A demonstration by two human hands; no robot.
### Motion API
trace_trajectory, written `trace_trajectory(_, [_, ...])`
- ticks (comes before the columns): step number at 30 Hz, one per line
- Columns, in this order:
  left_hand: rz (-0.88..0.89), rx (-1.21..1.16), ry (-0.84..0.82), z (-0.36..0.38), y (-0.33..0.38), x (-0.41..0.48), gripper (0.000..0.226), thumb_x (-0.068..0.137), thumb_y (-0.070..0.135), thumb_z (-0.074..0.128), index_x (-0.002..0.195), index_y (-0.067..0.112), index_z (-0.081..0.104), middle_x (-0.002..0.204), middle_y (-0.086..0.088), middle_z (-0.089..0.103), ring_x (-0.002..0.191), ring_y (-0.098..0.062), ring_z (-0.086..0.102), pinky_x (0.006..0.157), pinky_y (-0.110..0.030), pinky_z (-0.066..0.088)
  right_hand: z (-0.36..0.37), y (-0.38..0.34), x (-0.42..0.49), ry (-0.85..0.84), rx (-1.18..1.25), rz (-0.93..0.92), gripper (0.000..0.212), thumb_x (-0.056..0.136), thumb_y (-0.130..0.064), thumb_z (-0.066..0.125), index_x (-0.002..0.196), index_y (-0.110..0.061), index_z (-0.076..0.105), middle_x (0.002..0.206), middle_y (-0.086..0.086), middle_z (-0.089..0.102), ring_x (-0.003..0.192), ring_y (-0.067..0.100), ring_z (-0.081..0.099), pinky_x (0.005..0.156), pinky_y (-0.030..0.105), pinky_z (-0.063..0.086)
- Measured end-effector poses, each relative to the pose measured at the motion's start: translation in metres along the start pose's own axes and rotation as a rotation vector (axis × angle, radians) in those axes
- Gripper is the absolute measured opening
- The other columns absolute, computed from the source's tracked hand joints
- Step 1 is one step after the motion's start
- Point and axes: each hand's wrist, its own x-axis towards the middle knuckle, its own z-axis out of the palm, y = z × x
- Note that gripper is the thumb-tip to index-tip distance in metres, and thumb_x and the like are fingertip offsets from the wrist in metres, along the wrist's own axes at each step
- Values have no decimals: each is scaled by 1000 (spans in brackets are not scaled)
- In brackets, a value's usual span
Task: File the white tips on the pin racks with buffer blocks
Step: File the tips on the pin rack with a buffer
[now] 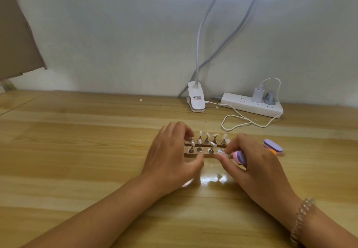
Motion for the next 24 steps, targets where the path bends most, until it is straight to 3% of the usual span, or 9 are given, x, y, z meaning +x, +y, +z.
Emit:
trace_trajectory(2, [127, -21, -47, 0, 5, -4, 32, 76, 47, 63, 100, 32, 49, 94, 19, 50, 87, -1, 45, 72, -17, 42, 1, -3, -1, -8, 93, 36, 24, 83, -45, 64, 78, -25, 52, 61, -10, 50, 57, 14, 48, 49, 35, 42])
trace_trajectory(6, [247, -175, -245, 2, 7, -5, 20, 84, 46, 65, 97, 35, 55, 92, 22, 55, 83, -6, 52, 66, -27, 48, 4, -9, -2, -65, 225, 94, 29, 82, -49, 63, 78, -21, 54, 59, -4, 58, 55, 18, 52, 51, 42, 44])
trace_trajectory(10, [199, -313, -284, 3, 3, -2, 10, 87, 31, 68, 92, 31, 60, 82, 25, 58, 72, -6, 57, 60, -23, 45, 1, -13, -1, -125, 260, 109, 32, 81, -49, 63, 80, -18, 55, 62, -2, 59, 58, 19, 54, 53, 43, 45])
trace_trajectory(14, [107, -352, -289, 5, -1, 0, 11, 84, 24, 65, 90, 33, 63, 81, 26, 62, 65, -7, 57, 59, -24, 42, 1, -12, -5, -225, 278, 151, 29, 82, -48, 61, 94, -26, 45, 75, -13, 53, 62, 10, 49, 54, 23, 38])
trace_trajectory(17, [72, -366, -280, 5, -5, 2, 13, 86, 20, 71, 87, 32, 67, 77, 26, 63, 58, -4, 51, 60, -19, 38, 2, -12, -8, -279, 311, 208, 14, 85, -35, 44, 95, -29, 37, 85, -16, 49, 75, 10, 48, 67, 30, 41])
trace_trajectory(19, [69, -373, -286, 5, -5, 2, 10, 85, 20, 73, 87, 30, 70, 79, 23, 65, 58, -2, 52, 60, -15, 37, 4, -12, -7, -271, 318, 223, 3, 93, -24, 42, 94, -26, 39, 85, -16, 50, 79, 9, 48, 69, 30, 40])
trace_trajectory(21, [71, -377, -297, 4, -5, 2, 10, 85, 22, 72, 88, 31, 72, 83, 22, 69, 59, -1, 52, 60, -15, 38, 5, -11, -6, -233, 316, 212, 6, 97, -18, 45, 94, -22, 46, 84, -12, 52, 79, 9, 50, 67, 26, 39])
trace_trajectory(24, [85, -351, -327, 4, -5, 1, 10, 87, 25, 70, 92, 33, 73, 84, 25, 69, 60, -2, 54, 60, -22, 44, 5, -10, -4, -179, 258, 149, 8, 95, -27, 49, 99, -27, 56, 91, -14, 55, 88, 9, 53, 70, 20, 40])
